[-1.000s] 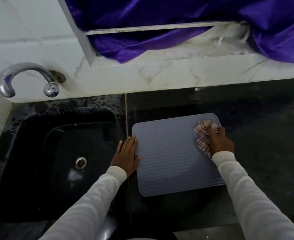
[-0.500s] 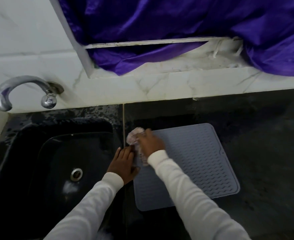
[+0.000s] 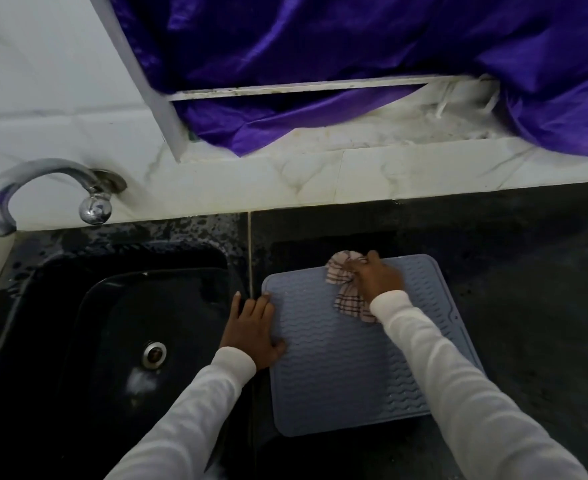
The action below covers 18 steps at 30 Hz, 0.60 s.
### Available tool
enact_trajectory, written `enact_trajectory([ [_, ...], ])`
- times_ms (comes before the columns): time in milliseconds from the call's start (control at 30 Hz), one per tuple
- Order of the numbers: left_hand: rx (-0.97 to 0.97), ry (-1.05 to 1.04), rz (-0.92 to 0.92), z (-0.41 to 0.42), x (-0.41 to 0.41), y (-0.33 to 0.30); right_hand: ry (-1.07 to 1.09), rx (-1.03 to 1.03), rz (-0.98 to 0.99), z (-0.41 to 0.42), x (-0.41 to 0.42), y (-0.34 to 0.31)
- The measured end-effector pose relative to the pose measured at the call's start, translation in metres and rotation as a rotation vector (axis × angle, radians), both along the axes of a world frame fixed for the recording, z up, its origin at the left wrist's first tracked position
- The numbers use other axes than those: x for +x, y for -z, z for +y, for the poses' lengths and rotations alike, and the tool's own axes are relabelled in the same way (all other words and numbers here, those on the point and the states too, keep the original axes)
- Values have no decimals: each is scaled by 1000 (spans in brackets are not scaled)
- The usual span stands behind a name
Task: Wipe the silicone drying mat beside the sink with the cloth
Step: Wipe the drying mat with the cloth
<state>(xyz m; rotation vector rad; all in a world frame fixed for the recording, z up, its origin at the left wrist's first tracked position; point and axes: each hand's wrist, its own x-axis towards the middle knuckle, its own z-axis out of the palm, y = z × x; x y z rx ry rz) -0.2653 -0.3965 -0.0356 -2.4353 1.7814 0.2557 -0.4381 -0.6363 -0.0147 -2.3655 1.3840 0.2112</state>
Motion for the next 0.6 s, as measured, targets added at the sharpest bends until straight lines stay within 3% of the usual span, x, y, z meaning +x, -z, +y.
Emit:
enact_trajectory([
  [300, -2, -16, -22, 0, -3, 2, 202, -131, 168, -60, -102, -11],
  [600, 24, -61, 23, 3, -11, 1, 450, -52, 99, -56, -111, -15],
])
